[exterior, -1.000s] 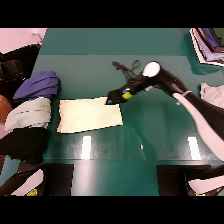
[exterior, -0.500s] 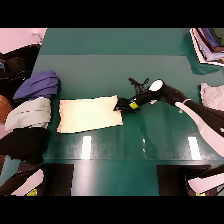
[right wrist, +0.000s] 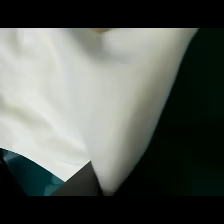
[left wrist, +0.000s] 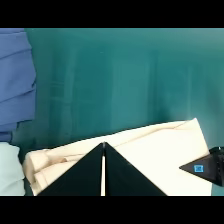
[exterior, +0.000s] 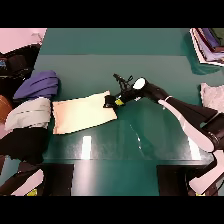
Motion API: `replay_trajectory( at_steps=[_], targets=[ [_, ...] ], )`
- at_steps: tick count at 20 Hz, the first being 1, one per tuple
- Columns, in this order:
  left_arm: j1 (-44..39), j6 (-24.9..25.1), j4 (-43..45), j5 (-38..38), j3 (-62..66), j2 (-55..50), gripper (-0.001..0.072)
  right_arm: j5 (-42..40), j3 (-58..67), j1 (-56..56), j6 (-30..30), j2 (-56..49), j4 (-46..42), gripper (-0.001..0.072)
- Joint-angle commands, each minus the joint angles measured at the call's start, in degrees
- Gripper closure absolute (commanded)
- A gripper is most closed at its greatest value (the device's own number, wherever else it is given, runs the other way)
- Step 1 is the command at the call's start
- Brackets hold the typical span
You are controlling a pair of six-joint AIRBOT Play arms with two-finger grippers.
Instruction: Fold the shirts.
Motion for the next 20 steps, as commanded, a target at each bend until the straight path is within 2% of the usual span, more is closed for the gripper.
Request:
replay_trajectory(
  at_steps=[1, 4, 8, 14, 17, 20],
  targets=[
    [-4.5, -0.2, -1.6, 0.2, 0.0, 0.0, 0.0684, 0.2, 1.2, -4.0, -0.3, 4.1, -1.2, 0.0696],
    [-13.7, -1.6, -1.6, 1.9, 0.0, 0.0, 0.0684, 4.8, 1.2, -13.1, 0.0, 11.5, -10.2, 0.0696],
    [-24.0, -1.7, -1.6, 5.4, 0.0, 0.0, 0.0683, 10.3, 1.2, -31.6, 0.4, 20.6, -18.1, 0.0696],
    [-30.8, -3.0, -1.6, 11.5, 0.0, 0.0, 0.0683, 8.5, 1.2, -63.6, 0.5, 26.0, -18.3, 0.0696],
    [-31.5, -3.4, -1.8, 13.6, 0.0, 0.0, 0.0683, 7.5, 1.2, -73.2, 0.5, 25.4, -18.4, 0.0696],
    [-31.5, -4.2, -1.8, 14.0, 0.0, 0.0, 0.0683, 6.4, 1.2, -77.4, 0.4, 24.3, -18.3, 0.0697]
  ],
)
